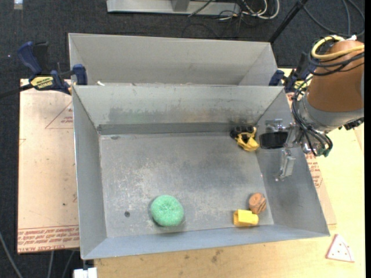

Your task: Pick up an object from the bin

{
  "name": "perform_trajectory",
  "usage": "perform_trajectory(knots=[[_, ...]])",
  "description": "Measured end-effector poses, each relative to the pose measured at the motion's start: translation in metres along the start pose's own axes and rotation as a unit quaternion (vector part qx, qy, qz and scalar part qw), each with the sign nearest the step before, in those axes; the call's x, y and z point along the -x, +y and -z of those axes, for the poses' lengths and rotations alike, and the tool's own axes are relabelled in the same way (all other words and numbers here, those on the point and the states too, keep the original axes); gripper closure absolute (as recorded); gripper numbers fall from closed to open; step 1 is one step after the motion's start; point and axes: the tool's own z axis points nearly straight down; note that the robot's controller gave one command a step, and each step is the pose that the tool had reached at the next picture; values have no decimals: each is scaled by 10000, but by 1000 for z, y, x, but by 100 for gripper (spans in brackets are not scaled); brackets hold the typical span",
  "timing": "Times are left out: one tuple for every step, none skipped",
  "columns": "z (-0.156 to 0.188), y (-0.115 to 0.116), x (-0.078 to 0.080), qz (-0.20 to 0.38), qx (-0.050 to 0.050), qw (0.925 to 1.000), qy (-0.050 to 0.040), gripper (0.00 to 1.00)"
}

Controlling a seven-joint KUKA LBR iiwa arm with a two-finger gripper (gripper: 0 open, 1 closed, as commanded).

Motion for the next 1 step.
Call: perform_trajectory(knots=[[5,1,2,16,-6,10000,-37,0]])
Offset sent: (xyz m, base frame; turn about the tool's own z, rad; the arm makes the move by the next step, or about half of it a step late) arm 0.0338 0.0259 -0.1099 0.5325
